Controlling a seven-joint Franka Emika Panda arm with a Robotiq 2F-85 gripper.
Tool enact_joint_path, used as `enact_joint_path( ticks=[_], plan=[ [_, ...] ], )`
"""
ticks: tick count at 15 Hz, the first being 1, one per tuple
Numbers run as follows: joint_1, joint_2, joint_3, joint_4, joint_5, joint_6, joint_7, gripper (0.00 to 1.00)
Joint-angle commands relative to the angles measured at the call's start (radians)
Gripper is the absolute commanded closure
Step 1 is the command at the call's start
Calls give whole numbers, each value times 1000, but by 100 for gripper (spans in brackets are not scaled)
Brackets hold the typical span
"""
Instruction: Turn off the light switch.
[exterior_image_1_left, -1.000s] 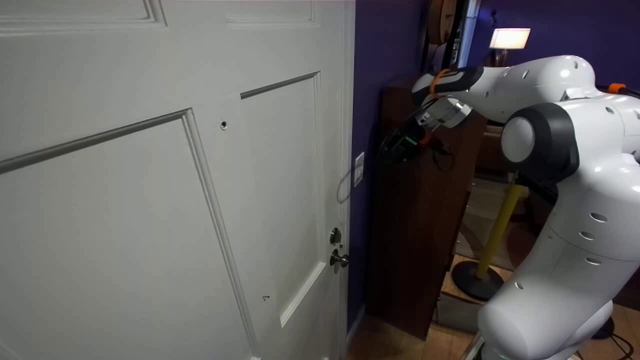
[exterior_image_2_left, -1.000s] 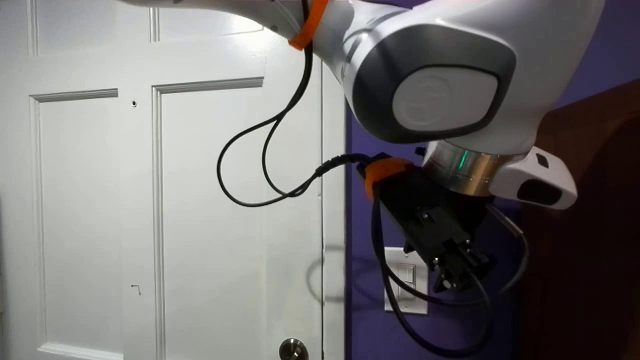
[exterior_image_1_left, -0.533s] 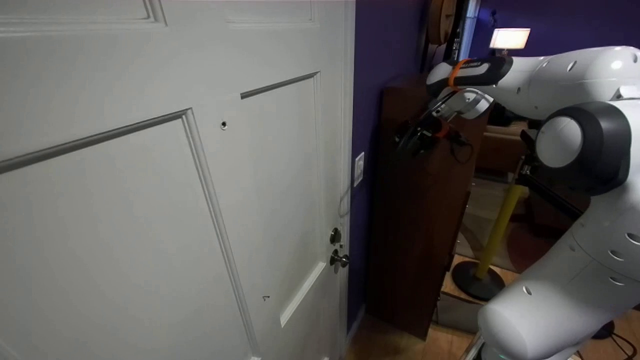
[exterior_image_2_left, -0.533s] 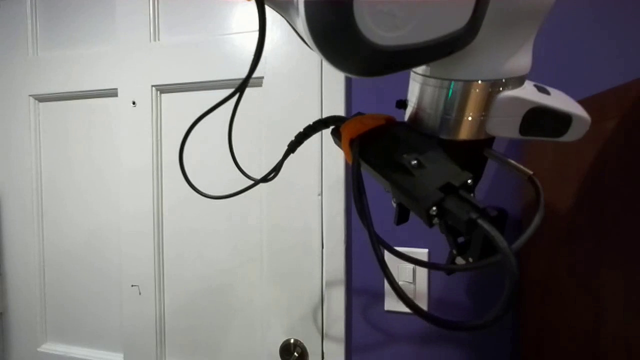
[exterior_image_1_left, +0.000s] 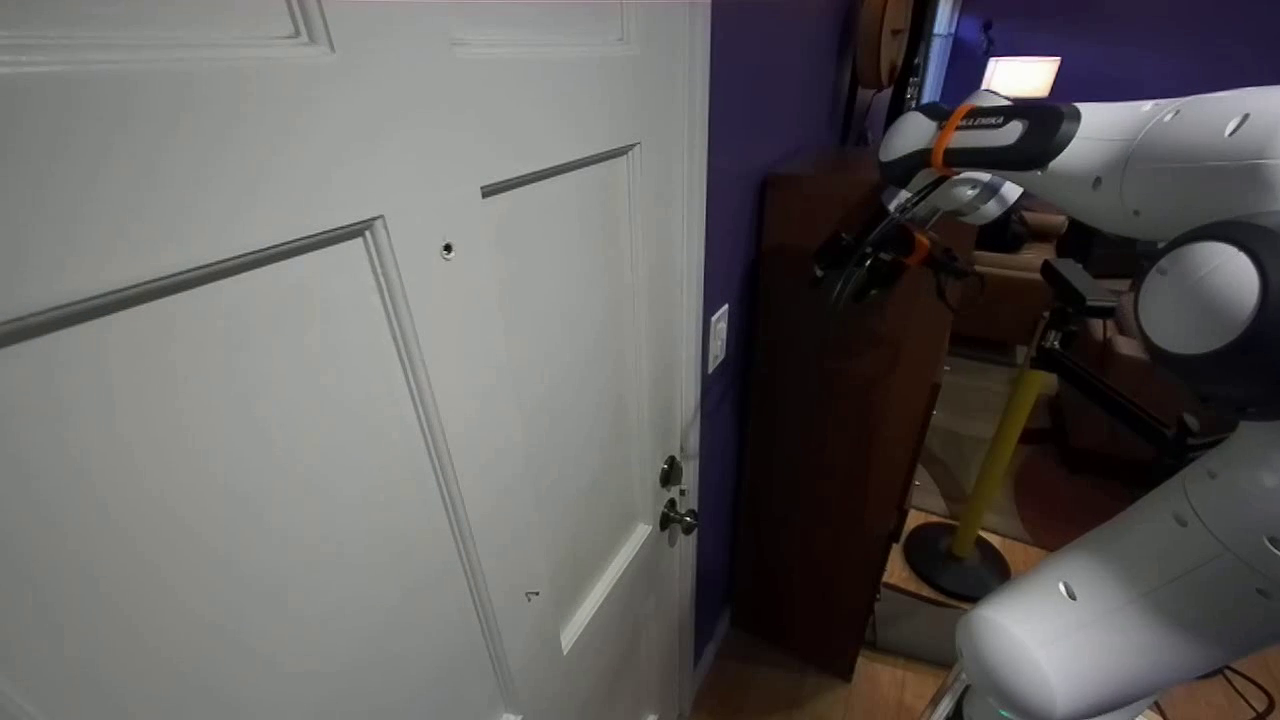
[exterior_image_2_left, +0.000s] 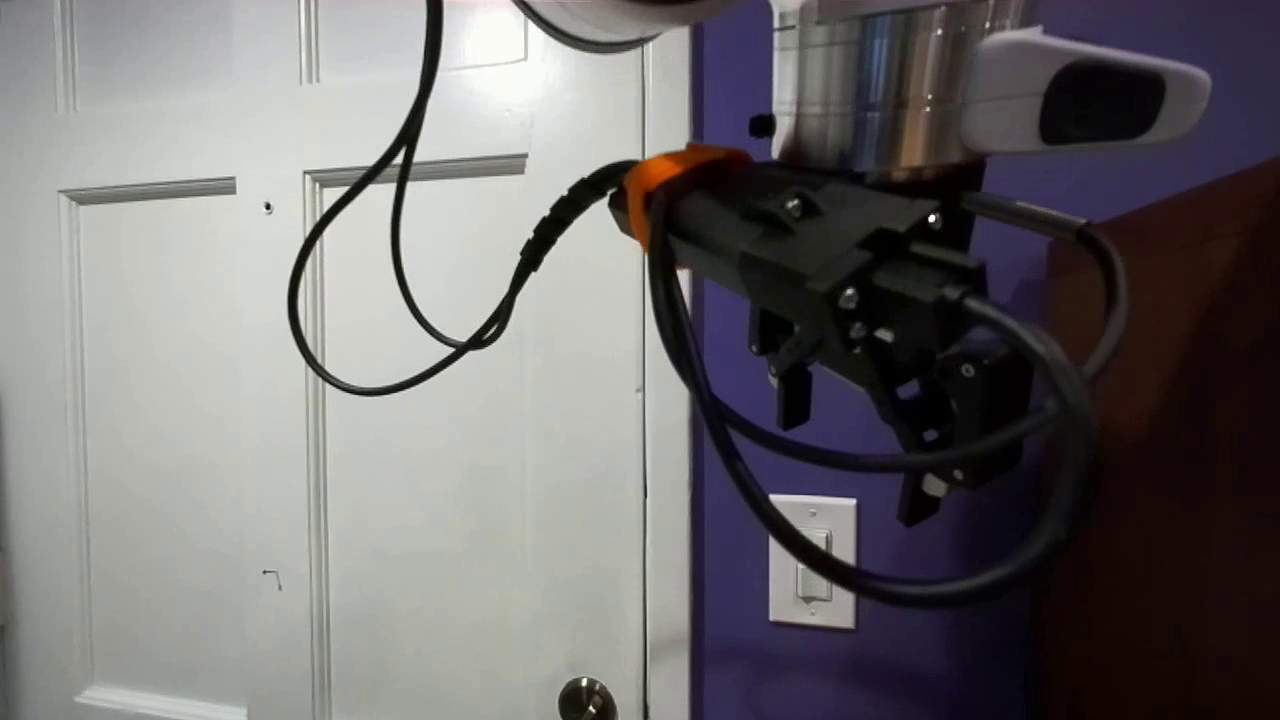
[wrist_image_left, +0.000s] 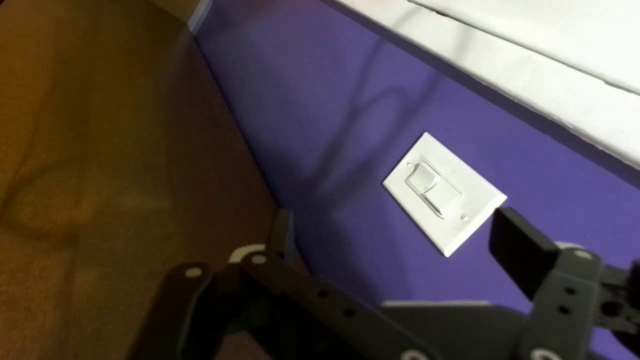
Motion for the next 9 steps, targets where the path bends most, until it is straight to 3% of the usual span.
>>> enact_joint_path(
  ticks=[1,2,9],
  plan=[
    [5,-69,-7,-37,-60,-1,39,0],
    [22,-20,-22,0,-30,-2,14,0],
    [26,-16,-26,0,-30,-2,14,0]
  ],
)
